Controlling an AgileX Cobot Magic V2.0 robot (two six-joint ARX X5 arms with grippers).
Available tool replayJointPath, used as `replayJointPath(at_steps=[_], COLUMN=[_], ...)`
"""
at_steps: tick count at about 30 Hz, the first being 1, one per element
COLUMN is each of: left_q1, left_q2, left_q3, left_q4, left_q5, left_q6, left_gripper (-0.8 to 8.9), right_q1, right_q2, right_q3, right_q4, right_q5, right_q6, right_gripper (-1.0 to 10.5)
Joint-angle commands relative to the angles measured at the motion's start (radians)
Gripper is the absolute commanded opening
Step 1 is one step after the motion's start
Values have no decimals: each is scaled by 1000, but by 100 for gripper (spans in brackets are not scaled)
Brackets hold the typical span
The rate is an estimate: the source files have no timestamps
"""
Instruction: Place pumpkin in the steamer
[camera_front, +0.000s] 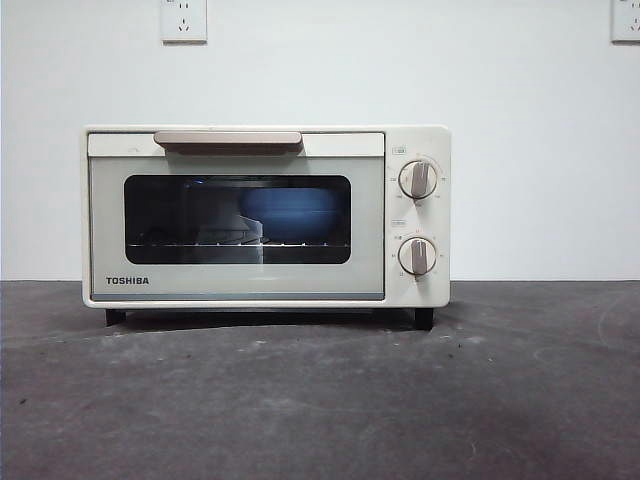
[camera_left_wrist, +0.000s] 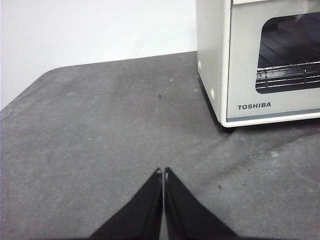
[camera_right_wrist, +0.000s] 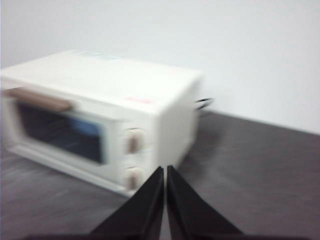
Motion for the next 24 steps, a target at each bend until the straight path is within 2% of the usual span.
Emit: replayJointPath(at_steps=[1, 6, 11, 21, 24], left_q1=[3, 3, 3, 3, 3], left_q2=[-2, -2, -2, -2, -2], left_q3=[-21, -21, -21, -21, -21], left_q4=[10, 10, 10, 10, 11], left_q5=[-3, -3, -3, -3, -3], left_q6=[-3, -3, -3, -3, -3], left_gripper=[18, 18, 18, 19, 18], right_q1=[-54, -101, -105, -105, -105], right_q2=[-77, -220, -308, -385, -385], right_q3=[-99, -248, -342, -493, -497], right_q4=[80, 139, 142, 146, 80], right_q5=[38, 117, 188, 193, 193], right_q6=[-14, -14, -13, 48, 55], right_gripper=[5, 5, 5, 5, 5])
